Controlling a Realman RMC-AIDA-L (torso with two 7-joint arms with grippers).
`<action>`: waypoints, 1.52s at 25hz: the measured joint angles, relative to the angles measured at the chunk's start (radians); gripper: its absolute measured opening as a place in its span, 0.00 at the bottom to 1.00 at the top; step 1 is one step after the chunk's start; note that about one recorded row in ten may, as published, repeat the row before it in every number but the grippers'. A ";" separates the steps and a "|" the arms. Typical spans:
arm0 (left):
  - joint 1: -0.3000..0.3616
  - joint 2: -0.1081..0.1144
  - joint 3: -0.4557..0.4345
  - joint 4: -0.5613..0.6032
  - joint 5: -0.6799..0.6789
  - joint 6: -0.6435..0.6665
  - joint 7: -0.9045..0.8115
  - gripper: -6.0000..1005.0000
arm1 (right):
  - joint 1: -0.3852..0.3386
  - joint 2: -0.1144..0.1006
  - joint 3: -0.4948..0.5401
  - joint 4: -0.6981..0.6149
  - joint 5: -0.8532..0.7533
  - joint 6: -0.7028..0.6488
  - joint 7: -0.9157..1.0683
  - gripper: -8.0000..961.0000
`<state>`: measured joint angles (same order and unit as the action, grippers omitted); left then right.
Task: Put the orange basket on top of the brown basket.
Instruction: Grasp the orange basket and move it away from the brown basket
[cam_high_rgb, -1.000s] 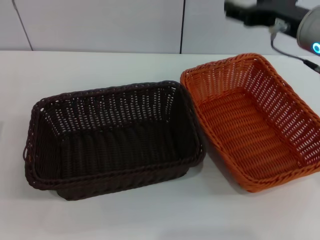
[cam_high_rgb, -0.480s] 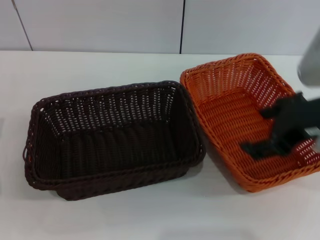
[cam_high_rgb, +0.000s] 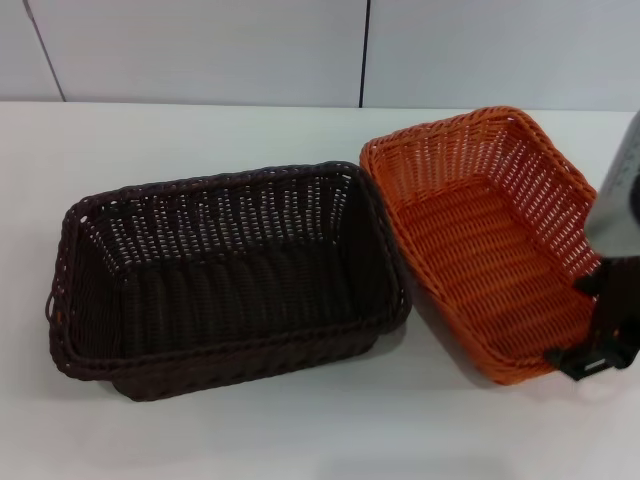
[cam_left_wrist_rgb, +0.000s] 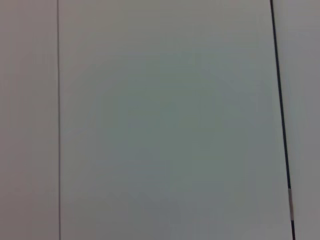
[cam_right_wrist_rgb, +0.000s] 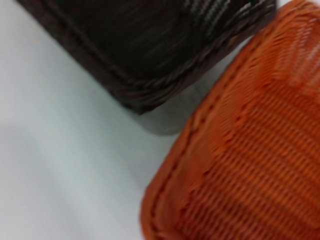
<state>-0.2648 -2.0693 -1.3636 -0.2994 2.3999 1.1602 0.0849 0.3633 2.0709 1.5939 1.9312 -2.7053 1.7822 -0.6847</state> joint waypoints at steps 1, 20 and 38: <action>0.000 0.000 0.000 0.000 0.000 0.000 0.000 0.82 | 0.000 0.000 0.000 0.000 0.000 0.000 0.000 0.86; 0.001 0.000 0.000 -0.006 -0.021 -0.002 -0.002 0.82 | 0.069 0.002 -0.021 -0.146 0.001 -0.028 -0.008 0.86; 0.010 0.002 0.001 0.000 -0.019 -0.014 -0.002 0.82 | 0.084 0.004 -0.019 -0.225 -0.057 -0.088 -0.005 0.85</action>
<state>-0.2547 -2.0677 -1.3626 -0.2993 2.3811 1.1458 0.0828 0.4476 2.0747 1.5745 1.7065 -2.7619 1.6944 -0.6901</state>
